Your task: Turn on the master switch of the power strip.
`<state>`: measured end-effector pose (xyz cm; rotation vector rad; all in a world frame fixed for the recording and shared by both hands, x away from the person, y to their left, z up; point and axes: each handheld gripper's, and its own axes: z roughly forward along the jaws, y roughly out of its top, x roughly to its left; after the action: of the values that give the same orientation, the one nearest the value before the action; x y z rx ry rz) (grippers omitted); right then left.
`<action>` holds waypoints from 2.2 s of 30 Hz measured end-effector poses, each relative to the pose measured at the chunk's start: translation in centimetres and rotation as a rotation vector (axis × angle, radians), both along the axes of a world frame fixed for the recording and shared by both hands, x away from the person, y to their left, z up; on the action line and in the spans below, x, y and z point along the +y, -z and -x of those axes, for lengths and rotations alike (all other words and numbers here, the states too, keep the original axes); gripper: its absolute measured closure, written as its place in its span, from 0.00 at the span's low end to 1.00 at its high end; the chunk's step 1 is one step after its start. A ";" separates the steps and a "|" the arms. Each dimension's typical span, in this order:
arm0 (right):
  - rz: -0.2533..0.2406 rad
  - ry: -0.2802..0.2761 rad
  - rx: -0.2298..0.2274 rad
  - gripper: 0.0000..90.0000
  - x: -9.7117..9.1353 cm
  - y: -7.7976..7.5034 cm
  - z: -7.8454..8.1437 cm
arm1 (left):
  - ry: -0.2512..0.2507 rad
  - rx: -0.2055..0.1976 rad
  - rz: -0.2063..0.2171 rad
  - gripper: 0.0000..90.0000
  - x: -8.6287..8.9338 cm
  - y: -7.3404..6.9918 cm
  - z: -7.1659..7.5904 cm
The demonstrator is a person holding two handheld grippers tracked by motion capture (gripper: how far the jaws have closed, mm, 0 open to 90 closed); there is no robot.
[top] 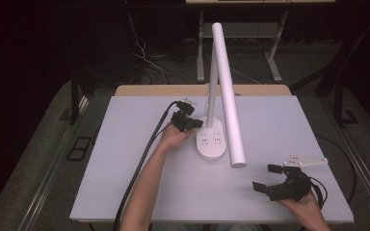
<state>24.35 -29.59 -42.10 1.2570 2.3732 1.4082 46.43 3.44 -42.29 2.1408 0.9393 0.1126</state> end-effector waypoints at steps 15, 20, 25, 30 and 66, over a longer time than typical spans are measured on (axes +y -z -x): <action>-0.003 0.000 0.001 0.00 0.0 0.0 0.1 | -0.034 -0.011 -0.039 1.00 -0.7 -0.1 0.1; -0.004 0.000 0.000 0.00 0.0 0.0 0.1 | -0.028 -0.016 -0.085 1.00 -1.1 -0.4 0.1; -0.007 0.002 -0.002 0.00 0.0 -0.1 0.2 | -0.027 -0.002 -0.088 1.00 -1.0 -0.4 0.0; -0.008 0.007 -0.007 0.00 -0.1 -0.1 0.1 | -0.026 0.011 -0.104 1.00 -1.1 -0.7 -0.1; -0.012 0.011 -0.002 0.00 -0.2 -0.1 0.1 | -0.018 -0.063 0.005 1.00 2.8 -3.0 1.6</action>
<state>24.29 -29.79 -42.03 1.2694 2.3563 1.4221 44.82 6.22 -39.28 2.1122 0.9215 0.1853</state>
